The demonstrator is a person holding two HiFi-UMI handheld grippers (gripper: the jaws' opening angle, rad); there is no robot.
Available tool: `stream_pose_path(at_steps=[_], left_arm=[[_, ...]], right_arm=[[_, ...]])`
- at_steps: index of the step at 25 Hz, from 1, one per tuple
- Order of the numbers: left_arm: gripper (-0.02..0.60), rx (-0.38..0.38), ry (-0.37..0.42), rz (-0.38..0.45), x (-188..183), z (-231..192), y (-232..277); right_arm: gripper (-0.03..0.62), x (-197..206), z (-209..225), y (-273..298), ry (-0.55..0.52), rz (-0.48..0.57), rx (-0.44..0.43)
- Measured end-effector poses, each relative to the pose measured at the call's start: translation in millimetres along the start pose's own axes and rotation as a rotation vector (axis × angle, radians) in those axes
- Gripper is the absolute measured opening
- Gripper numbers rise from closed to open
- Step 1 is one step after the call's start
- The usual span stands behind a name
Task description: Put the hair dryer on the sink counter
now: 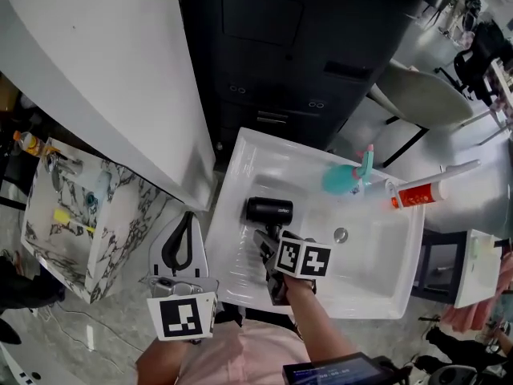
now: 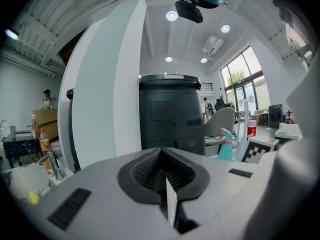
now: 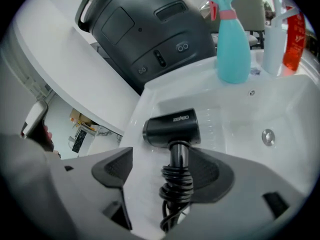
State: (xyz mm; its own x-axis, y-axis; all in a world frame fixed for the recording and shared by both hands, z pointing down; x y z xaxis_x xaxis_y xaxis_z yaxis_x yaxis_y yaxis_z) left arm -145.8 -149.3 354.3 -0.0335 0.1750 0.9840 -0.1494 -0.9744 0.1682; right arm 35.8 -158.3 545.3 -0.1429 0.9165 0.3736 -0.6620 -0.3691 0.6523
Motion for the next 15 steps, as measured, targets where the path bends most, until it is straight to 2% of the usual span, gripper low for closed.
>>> stream_pose_path(at_steps=[5,11,15], left_arm=[[0.011,0.04,-0.016,0.049,-19,5,-18],[0.011,0.071,-0.024,0.162,-60,7,-47],[0.011,0.107,0.013,0.261,-94,3,-76]], right_arm=[[0.348,-17,-49,-40,-0.116,0.153,-0.066],[0.255,-40,-123,-107,-0.43,0.421,-0.074],[0.232,-43,-168,-153,-0.599,0.581,-0.075]])
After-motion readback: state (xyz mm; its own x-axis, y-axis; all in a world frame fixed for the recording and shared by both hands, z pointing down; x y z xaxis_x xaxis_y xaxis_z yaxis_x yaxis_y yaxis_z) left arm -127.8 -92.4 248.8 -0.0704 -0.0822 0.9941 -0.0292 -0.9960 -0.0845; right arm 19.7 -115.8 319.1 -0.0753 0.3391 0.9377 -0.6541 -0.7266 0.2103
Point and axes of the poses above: the fingertips, and each gripper's own axes: y forward along the fingers, z to its right, x out of its underside, the point moved 3 cm from there along -y, backward along the fingers, and after that the axes turned 14 degrees about -x, right-handed, at the moved point
